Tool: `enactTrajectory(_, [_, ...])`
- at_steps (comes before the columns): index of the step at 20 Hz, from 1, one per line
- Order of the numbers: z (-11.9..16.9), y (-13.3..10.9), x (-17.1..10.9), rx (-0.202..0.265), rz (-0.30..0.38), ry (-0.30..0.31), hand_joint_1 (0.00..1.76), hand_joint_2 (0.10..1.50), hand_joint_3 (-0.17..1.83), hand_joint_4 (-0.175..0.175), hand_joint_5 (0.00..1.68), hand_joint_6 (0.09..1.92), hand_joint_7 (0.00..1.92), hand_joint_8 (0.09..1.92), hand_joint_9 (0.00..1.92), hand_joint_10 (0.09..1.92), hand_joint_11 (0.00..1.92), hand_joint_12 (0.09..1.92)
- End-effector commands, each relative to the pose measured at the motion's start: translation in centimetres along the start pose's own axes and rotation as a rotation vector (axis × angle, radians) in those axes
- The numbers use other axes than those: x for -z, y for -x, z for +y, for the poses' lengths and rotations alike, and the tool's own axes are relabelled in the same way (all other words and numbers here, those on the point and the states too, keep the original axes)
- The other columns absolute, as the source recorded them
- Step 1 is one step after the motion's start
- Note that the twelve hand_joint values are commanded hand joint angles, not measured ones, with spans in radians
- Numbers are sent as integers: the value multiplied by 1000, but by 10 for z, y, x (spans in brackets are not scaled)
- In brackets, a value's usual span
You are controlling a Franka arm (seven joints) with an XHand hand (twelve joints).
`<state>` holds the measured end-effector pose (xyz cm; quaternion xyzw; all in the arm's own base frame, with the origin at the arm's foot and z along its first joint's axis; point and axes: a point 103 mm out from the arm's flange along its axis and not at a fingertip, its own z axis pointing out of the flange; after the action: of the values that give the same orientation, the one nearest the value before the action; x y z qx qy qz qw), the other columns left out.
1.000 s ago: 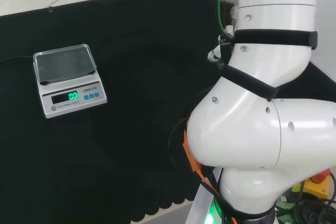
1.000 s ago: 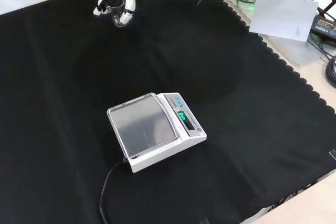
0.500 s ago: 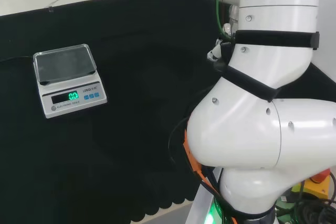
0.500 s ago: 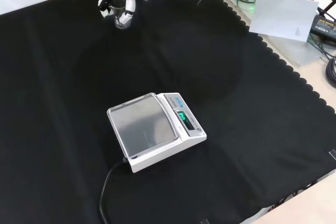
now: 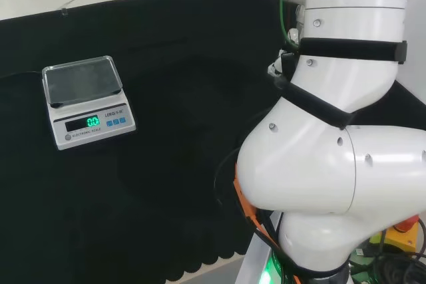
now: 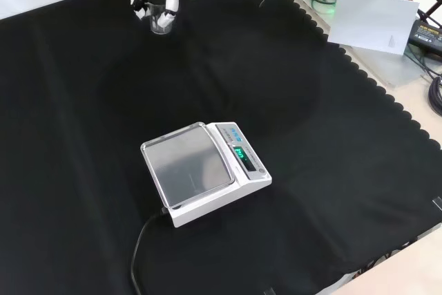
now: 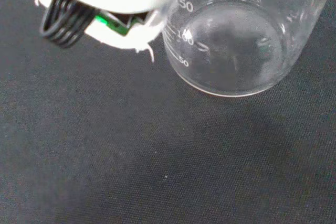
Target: Pick up the beaker.
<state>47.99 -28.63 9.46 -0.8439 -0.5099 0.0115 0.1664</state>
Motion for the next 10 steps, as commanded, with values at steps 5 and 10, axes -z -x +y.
enactTrajectory(5, [-11,-42,31,55,-45,30,1154,497,778,-42,710,1035,965,731,1203,538,901,1179])
enactTrajectory(10, [-13,-56,34,63,-47,28,1155,495,788,-45,725,1038,972,738,1217,527,915,1167])
